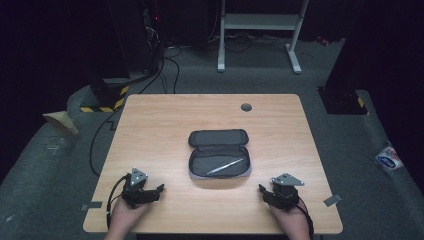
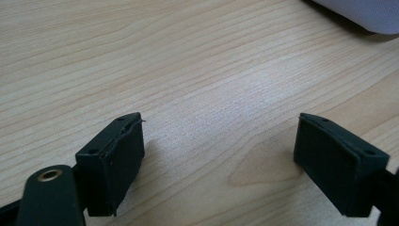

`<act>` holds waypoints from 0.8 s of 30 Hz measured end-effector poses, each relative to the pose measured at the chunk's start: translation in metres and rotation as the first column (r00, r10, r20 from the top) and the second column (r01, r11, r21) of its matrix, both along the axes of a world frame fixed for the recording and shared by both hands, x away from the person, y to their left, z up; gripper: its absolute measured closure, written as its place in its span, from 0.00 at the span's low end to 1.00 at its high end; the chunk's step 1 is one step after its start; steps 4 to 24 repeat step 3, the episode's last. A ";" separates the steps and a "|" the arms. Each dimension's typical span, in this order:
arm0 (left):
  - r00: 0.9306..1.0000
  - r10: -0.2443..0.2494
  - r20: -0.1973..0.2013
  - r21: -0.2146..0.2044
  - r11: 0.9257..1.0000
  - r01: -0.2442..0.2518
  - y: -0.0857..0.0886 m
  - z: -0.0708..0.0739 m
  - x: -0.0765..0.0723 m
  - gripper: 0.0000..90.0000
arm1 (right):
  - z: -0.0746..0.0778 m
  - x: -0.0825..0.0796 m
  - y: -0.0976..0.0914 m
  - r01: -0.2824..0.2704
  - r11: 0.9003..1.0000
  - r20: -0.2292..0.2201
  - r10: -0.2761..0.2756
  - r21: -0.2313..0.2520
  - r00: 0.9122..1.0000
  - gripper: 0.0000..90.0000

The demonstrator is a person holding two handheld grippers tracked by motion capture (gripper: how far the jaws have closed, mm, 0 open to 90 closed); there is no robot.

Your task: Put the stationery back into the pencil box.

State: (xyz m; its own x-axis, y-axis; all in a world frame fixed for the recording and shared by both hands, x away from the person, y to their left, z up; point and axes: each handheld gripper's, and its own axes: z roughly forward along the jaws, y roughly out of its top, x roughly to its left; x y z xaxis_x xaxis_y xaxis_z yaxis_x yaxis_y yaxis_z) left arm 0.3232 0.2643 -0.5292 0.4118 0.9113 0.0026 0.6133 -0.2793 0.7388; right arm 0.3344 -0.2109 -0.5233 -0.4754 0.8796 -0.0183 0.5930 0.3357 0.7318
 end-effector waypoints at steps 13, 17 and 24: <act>1.000 0.004 0.001 0.002 1.000 -0.004 0.000 0.000 0.000 0.19 | 0.000 0.001 0.001 0.000 1.000 0.001 0.000 0.000 1.000 0.46; 1.000 0.004 0.001 0.002 1.000 -0.004 0.000 0.000 0.000 0.19 | 0.000 0.001 0.001 0.000 1.000 0.001 0.000 0.000 1.000 0.46; 1.000 0.004 0.001 0.002 1.000 -0.004 0.000 0.000 0.000 0.19 | 0.000 0.001 0.001 0.000 1.000 0.001 0.000 0.000 1.000 0.46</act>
